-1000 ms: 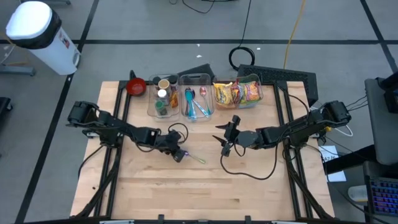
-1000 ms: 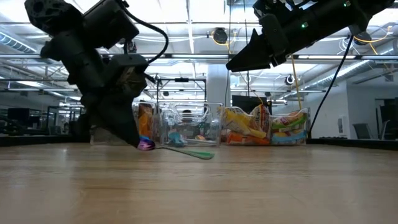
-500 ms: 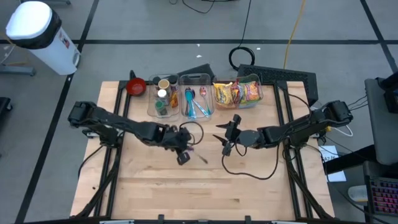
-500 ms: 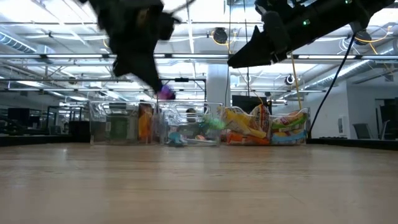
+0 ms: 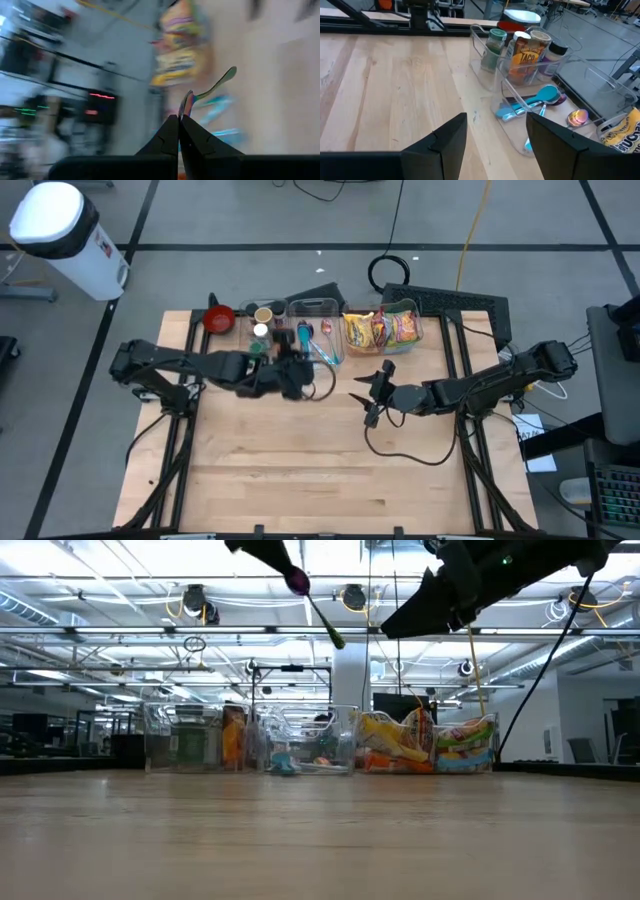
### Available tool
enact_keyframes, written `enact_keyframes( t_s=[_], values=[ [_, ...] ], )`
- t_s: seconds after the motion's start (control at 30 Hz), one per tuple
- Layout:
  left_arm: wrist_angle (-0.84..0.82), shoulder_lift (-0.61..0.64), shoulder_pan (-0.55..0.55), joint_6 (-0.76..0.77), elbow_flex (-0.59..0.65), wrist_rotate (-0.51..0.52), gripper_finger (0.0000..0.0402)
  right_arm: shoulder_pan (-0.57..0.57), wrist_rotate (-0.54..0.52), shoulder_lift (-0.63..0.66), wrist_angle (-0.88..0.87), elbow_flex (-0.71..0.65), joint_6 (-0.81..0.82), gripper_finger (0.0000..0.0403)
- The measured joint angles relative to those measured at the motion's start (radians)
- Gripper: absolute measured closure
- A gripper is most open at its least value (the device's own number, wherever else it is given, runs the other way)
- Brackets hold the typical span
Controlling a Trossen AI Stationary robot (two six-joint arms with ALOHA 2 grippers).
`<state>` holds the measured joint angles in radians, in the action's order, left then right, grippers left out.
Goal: Pick & Place Food Item
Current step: Put the purple spoon into the middle transparent bin
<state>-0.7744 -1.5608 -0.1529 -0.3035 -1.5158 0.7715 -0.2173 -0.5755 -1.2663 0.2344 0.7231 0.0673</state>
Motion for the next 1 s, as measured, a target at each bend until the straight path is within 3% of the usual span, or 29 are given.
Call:
enact_keyframes(
  t_s=[0.1, 0.2, 0.5, 1.0],
  values=[
    [0.04, 0.0, 0.063, -0.142, 0.0, 0.039, 0.0395, 0.0, 0.0, -0.001, -0.002, 0.0, 0.0, 0.0206],
    [0.043, -0.009, 0.151, -0.176, 0.0, 0.017, 0.0398, 0.0, 0.001, -0.005, -0.004, 0.0, 0.0, 0.0206],
    [0.056, -0.118, 0.378, -0.246, 0.001, -0.263, 0.0396, 0.0, 0.0, -0.004, -0.001, 0.0, 0.0, 0.0206],
    [0.07, -0.299, 0.413, -0.254, 0.001, -0.558, 0.0391, 0.002, 0.001, -0.004, -0.002, 0.0, -0.008, 0.0206]
  ],
)
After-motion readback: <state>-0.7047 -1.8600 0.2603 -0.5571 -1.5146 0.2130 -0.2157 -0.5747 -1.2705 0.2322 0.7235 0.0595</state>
